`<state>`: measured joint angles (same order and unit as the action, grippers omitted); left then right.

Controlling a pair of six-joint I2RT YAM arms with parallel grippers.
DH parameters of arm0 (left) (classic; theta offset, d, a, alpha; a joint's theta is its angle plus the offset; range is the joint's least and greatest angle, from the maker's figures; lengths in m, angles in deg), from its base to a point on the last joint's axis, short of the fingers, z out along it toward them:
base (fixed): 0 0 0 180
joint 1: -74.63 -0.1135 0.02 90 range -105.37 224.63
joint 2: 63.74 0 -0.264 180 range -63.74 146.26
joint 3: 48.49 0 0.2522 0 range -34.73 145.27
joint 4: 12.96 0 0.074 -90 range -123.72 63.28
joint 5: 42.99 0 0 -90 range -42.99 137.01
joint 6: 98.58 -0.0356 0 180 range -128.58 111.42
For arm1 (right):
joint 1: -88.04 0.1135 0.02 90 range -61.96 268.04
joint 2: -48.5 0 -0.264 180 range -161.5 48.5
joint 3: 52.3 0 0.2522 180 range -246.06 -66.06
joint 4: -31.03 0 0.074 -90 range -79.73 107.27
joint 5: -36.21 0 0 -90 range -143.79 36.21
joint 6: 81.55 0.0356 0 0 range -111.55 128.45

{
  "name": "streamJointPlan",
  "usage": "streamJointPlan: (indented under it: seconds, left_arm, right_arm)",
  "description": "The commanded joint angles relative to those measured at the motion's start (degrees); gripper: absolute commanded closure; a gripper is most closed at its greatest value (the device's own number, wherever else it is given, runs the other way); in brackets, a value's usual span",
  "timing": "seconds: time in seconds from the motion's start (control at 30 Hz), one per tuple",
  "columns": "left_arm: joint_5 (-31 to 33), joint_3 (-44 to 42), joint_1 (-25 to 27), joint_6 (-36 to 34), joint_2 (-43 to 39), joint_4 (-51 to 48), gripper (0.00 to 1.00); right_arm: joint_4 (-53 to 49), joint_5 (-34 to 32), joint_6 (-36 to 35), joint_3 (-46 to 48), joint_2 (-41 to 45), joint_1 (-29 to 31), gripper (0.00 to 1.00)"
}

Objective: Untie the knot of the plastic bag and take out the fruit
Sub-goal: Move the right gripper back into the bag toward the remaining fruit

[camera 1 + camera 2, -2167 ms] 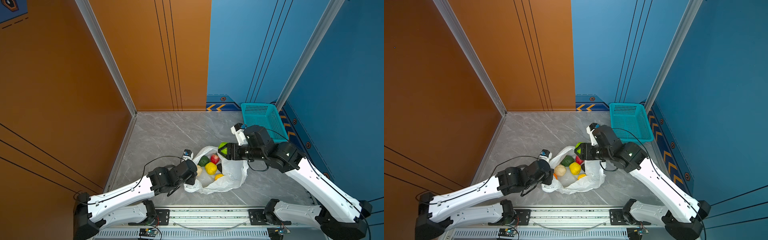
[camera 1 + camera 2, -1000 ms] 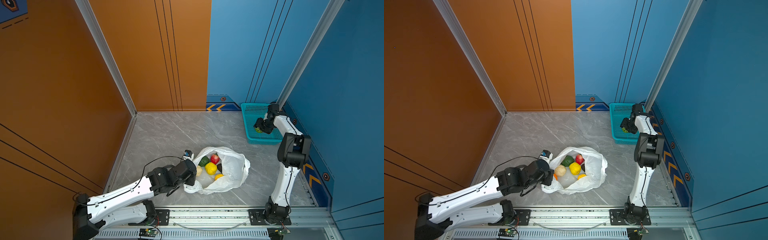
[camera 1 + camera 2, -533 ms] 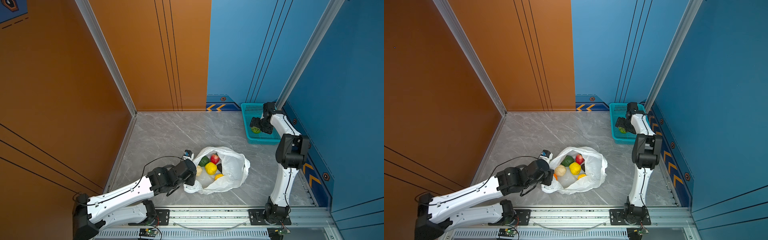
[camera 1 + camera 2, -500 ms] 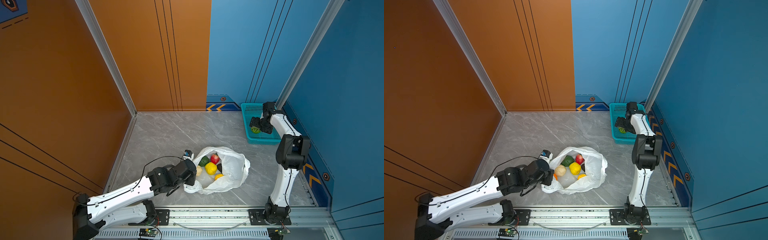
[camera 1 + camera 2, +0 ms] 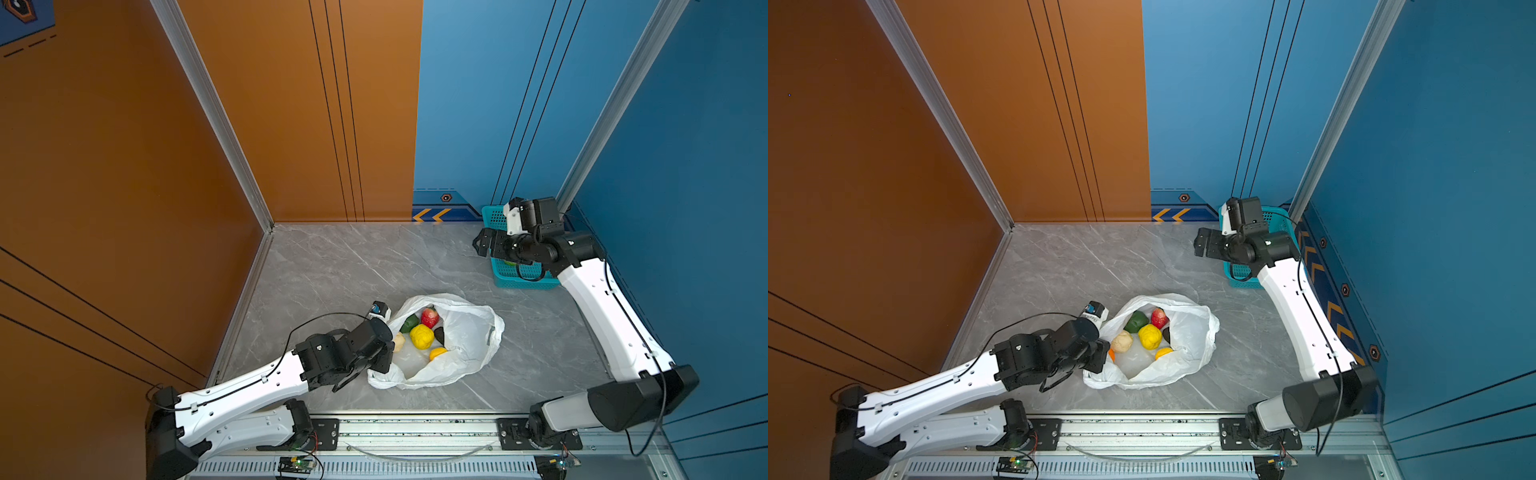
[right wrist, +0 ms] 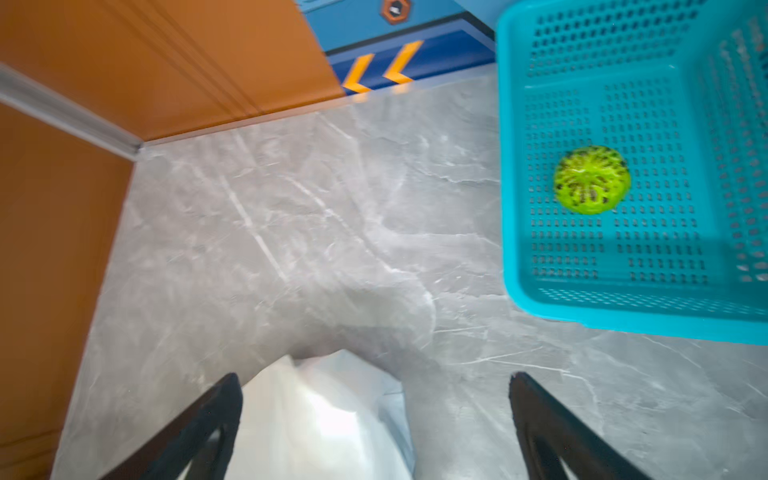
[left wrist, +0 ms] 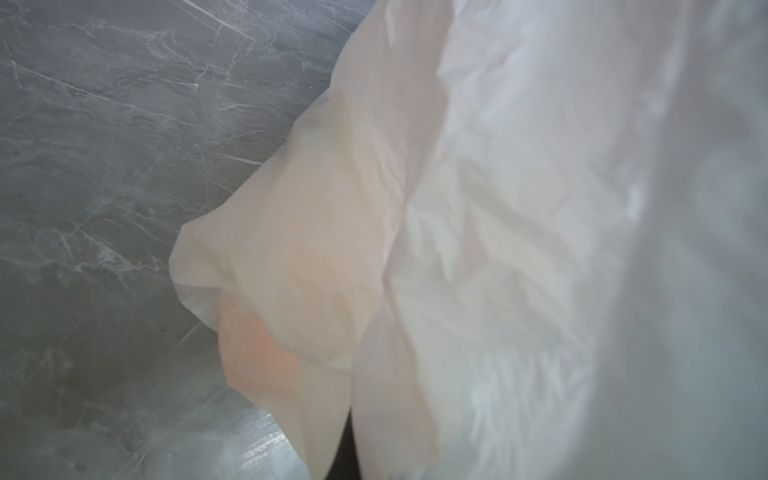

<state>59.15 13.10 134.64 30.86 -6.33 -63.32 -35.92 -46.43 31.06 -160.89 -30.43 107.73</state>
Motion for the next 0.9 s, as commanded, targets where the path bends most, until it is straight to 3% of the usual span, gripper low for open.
streamJointPlan:
  seconds: [0.0,0.13,0.3,0.47,0.7,0.87]
  left_arm:
    - [-0.28,-0.52,-0.08,-0.5,-0.98,-0.05,1.0]
    - [-0.25,-1.14,0.0,0.15,-1.69,-0.05,1.0]
    - [-0.24,-1.6,-0.09,0.29,-2.95,-0.12,1.0]
    - [-0.95,-1.8,0.03,0.43,-2.32,-0.09,1.0]
    - [-0.69,-1.69,-0.05,0.33,-3.17,0.03,1.0]
    - [-1.59,-1.63,-0.05,0.28,-2.7,0.47,1.0]
  right_arm:
    - [-7.75,-1.93,4.71,0.08,3.8,6.15,0.0]
    - [-8.78,-6.2,8.34,3.56,7.49,15.98,0.0]
    - [-8.65,-14.67,14.3,8.04,9.95,33.09,0.0]
    - [-6.31,-20.49,18.64,12.31,9.36,44.63,0.0]
    - [0.48,-23.13,21.14,23.92,7.78,49.96,0.0]
    - [8.41,-22.97,19.37,32.01,5.77,50.01,0.11]
